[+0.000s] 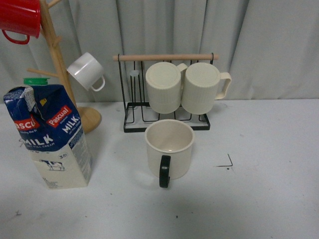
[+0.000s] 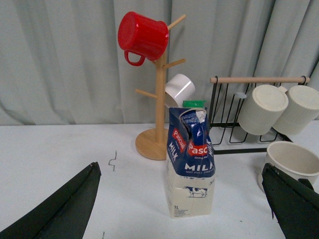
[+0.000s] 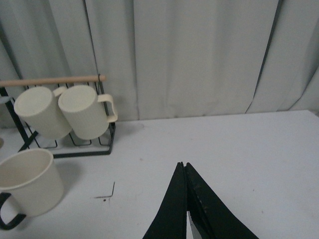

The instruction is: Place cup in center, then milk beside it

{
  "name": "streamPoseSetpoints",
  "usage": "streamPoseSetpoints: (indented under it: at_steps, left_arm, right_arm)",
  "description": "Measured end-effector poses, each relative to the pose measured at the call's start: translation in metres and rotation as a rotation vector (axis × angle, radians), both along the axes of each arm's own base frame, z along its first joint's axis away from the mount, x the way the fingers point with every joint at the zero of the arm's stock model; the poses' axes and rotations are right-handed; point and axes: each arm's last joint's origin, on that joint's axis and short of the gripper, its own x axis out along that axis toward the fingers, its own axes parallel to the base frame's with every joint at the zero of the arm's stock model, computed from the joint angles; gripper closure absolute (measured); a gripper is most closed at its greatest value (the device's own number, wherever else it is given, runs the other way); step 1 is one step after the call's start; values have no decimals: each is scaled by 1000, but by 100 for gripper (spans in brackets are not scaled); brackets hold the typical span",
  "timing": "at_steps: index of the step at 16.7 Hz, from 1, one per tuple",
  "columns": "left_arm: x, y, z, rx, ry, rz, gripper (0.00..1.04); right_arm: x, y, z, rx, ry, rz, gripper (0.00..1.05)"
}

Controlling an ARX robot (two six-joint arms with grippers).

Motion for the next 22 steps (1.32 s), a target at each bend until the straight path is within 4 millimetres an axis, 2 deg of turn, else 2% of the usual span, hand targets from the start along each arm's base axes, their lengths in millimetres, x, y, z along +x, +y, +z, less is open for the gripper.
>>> streamPoseSetpoints:
  at_steps: [13, 20, 21, 22]
  left_arm:
    - [0, 0, 0, 0, 0, 0, 7]
    - [0, 0, 0, 0, 0, 0, 7]
    - [0, 0, 0, 0, 0, 1, 7]
    - [0, 0, 0, 0, 0, 0, 7]
  right_arm:
    - [-23, 0, 6, 0, -28, 0, 103]
    - [-31, 0, 5, 0, -23, 0, 103]
    - [-37, 0, -1, 0, 32, 2, 103]
    - [-42, 0, 4, 0, -35, 2, 103]
